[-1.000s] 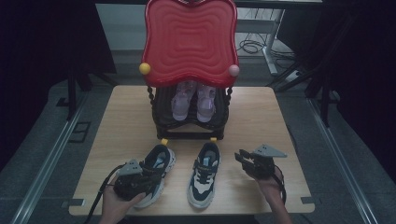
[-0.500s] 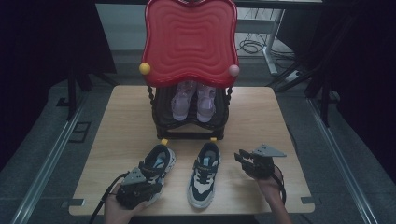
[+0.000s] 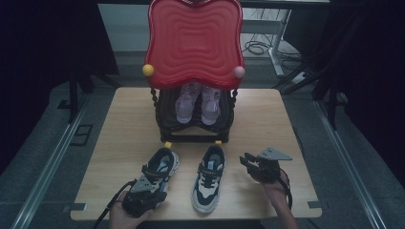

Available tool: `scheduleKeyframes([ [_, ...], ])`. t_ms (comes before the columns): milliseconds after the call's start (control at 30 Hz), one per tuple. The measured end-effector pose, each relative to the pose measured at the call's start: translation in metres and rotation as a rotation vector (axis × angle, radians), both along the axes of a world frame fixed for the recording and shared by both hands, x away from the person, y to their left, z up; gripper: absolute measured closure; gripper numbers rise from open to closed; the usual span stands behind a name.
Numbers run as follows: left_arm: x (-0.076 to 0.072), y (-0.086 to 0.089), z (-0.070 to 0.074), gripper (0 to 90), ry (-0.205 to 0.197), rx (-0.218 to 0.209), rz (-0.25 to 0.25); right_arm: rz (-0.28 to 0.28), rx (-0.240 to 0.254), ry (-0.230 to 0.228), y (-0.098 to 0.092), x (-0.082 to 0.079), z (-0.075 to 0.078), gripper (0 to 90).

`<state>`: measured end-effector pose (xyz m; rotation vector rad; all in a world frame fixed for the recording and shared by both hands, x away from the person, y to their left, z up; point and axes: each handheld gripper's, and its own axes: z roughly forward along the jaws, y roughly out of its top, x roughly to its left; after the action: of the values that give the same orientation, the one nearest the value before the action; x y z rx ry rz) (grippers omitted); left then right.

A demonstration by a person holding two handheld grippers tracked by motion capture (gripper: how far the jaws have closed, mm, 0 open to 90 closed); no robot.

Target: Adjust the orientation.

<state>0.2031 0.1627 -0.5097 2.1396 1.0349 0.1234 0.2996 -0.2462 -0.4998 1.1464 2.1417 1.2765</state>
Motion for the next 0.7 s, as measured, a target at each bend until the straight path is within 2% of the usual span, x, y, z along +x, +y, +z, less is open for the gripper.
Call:
scheduleKeyframes([
  [400,-0.0056,0.0007,-0.0038,88.3,0.016,0.006,-0.002,-0.004,-0.002,0.001,-0.0004,0.0006,-0.0013,68.8],
  [600,-0.0062,0.0006,-0.0058,89.6,0.010,0.014,0.006,-0.006,-0.003,0.001,-0.0004,0.0005,-0.0012,68.8],
  [700,-0.0059,-0.0002,-0.0093,89.6,-0.018,0.081,0.040,-0.008,-0.001,0.002,-0.0011,0.0006,-0.0011,68.8],
])
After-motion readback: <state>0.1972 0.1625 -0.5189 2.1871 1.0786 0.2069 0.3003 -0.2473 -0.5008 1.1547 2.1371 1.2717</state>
